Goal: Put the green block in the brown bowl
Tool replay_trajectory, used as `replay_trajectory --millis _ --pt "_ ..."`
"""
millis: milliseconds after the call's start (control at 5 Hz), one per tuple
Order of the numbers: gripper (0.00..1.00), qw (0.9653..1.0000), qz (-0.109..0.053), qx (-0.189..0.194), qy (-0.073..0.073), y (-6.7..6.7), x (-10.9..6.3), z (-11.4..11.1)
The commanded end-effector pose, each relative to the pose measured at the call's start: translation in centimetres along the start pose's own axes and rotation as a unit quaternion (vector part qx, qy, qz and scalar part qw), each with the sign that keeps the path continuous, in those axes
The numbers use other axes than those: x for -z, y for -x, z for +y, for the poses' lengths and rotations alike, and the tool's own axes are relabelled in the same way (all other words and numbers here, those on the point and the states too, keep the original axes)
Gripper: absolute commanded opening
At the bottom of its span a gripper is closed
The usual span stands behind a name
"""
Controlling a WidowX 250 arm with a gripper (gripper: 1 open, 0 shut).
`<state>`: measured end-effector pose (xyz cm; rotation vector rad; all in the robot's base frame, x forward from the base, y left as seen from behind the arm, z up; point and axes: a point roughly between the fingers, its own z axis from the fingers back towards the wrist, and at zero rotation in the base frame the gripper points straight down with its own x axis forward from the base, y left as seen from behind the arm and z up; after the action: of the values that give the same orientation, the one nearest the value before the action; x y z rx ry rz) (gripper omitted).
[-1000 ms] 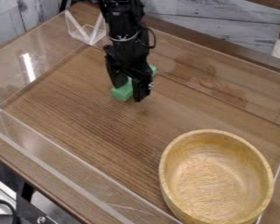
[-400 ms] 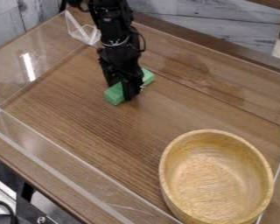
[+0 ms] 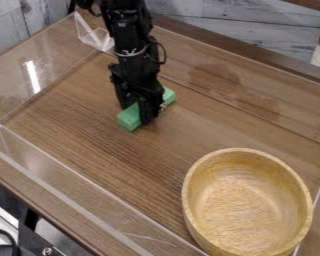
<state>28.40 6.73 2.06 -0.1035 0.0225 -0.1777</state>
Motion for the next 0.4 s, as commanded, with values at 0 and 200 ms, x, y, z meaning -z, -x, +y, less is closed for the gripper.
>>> replay_trajectory --millis 0,200 --pt "0.00 1.0000 0.005 -0.006 -0.002 0.14 -1.65 -0.57" --pt "0.00 0.9996 0.023 -0.014 0.005 0.67 -2.32 -1.10"
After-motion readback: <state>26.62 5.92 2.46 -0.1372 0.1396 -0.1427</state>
